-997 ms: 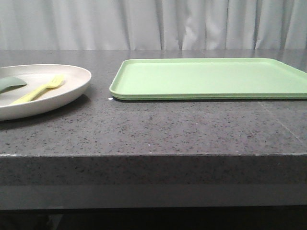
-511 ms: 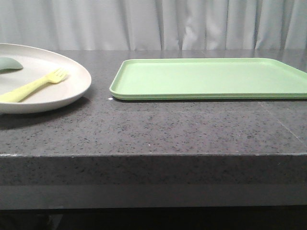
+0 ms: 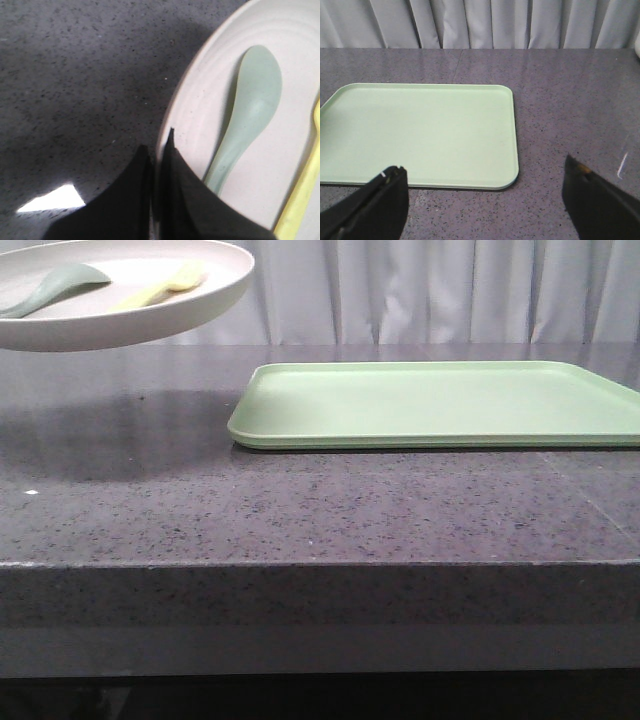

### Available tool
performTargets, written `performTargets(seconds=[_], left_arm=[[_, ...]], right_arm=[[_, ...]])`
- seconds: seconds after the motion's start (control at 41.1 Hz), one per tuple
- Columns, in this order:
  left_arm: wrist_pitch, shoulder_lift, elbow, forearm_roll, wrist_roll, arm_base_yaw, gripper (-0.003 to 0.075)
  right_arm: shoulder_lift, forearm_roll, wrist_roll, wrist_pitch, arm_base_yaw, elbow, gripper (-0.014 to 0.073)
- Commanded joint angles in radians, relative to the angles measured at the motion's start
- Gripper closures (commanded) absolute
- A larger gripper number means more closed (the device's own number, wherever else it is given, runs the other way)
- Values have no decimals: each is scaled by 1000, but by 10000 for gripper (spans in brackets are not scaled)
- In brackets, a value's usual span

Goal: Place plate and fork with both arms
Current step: 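Lift the plate with the left gripper and carry it over the tray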

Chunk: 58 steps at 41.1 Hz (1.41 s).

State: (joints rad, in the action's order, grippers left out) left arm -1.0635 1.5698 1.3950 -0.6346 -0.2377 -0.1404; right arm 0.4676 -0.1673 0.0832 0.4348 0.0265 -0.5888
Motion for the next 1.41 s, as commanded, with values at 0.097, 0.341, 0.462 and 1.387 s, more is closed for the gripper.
performTargets(seconds=[0.097, 0.341, 0.462, 1.387], left_arm=[[36, 71, 124, -84, 56, 147, 738], [68, 251, 316, -80, 133, 368, 738], [62, 352, 448, -58, 183, 460, 738], [96, 595, 784, 193, 525, 590, 736]], right_arm=[[11, -4, 0, -78, 0, -39, -50], [11, -4, 0, -78, 0, -39, -50], [11, -4, 0, -78, 0, -39, -50], [11, -4, 0, -78, 0, -39, -50]])
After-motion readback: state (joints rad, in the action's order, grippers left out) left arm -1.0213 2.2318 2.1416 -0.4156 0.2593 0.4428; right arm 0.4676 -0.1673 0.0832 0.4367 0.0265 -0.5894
